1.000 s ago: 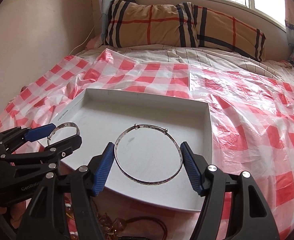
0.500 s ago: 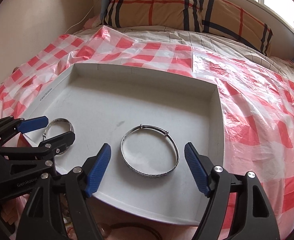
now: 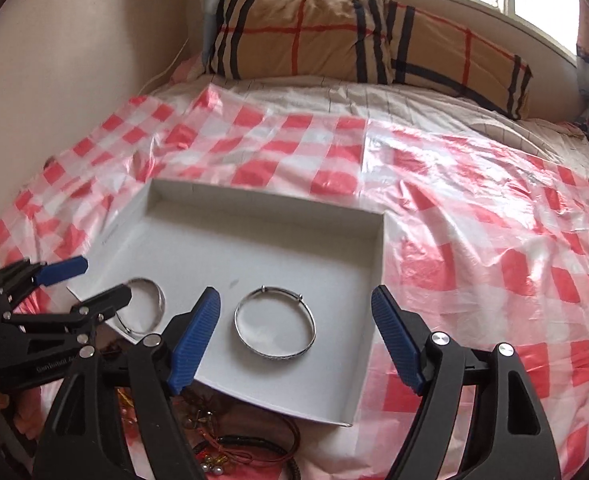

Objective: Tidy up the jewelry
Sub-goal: 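Close the left tool on a brown cord bracelet in the pile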

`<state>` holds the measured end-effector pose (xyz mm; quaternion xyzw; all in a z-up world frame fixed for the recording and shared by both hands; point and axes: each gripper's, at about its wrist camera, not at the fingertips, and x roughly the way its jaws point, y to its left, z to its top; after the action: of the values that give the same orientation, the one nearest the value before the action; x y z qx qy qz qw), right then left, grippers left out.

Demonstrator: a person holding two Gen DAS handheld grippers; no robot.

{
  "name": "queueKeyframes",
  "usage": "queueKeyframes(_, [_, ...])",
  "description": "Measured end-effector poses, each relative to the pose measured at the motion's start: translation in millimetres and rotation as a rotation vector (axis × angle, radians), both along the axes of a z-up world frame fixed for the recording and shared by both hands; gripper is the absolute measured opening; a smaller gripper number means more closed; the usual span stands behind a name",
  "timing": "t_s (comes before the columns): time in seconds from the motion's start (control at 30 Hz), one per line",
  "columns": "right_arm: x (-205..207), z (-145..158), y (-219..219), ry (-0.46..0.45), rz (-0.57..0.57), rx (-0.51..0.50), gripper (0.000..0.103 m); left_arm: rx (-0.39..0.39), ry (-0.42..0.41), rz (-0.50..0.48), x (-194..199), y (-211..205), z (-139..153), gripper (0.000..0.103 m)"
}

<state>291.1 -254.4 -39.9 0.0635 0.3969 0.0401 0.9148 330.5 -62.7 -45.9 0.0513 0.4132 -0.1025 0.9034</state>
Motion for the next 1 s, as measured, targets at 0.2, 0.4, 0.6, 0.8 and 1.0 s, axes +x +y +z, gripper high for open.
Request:
queueKeyframes(0.2, [-58.4, 5.8, -30.4, 0.011, -0.094, 0.124, 0.075, 0.032, -0.023, -0.015, -58.3, 13.4, 3.6, 0.074])
queueKeyframes(0.4, [-80.5, -26.6, -11.8, 0.127, -0.066, 0.11, 0.075, 0.055, 0.031, -0.075, -89.1, 3.1, -26.0, 0.074])
queueKeyframes(0.6, [-75.6, -41.8, 6.4, 0.161, -0.017, 0.04, 0.075, 0.1, -0.005, -0.131, -94.3, -13.8, -32.7, 0.074])
queueKeyframes(0.8, [-69.9, -50.3, 15.9, 0.178, 0.009, 0.02, 0.075, 0.146, -0.07, -0.133, -84.2, -22.3, -25.9, 0.074])
queueKeyframes(1.0, [-63.1, -58.3, 13.7, 0.204, 0.014, 0.078, 0.075, 0.227, -0.109, -0.21, -88.6, -38.8, -28.2, 0.074])
